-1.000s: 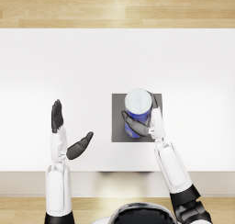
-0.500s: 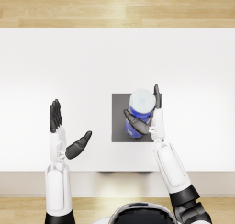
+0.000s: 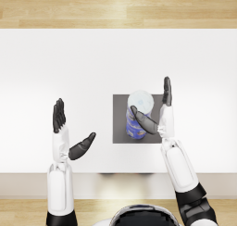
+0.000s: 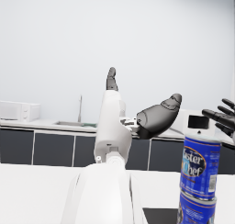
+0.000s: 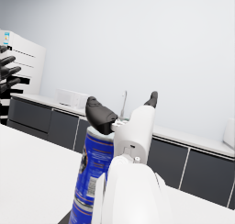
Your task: Pick up the blue can on the left and place it in the middle, then pick up the blue can on the right and place it on top of the can in the middle
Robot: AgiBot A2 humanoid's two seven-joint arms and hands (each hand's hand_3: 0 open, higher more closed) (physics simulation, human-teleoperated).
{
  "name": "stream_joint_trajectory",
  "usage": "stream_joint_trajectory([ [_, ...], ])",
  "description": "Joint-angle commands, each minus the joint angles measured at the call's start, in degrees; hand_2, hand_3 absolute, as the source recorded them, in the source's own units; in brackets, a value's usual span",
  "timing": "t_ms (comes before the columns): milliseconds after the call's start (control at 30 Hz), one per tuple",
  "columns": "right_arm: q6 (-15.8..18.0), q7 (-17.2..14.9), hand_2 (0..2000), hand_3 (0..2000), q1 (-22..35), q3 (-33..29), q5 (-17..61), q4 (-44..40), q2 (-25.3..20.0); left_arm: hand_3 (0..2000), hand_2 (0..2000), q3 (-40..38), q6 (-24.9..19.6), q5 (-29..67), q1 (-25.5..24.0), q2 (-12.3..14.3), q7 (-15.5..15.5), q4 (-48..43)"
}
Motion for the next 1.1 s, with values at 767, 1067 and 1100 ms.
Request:
stream_joint_trajectory([
  [767, 20.96, 13.95, 0, 0, -2.56, -18.49, -0.02, 10.2, 7.55, 0, 0, -7.23, 0.0, -0.01, 11.7, -0.66, 0.0, 7.46],
  [1067, 21.1, 14.12, 0, 0, -3.01, -18.92, -0.02, 9.89, 7.57, 0, 0, -7.48, 0.0, -0.01, 11.42, -0.57, 0.0, 7.64],
  [1100, 21.1, 14.12, 0, 0, -3.01, -18.93, -0.02, 9.88, 7.56, 0, 0, -7.48, 0.0, -0.01, 11.41, -0.57, 0.0, 7.65],
])
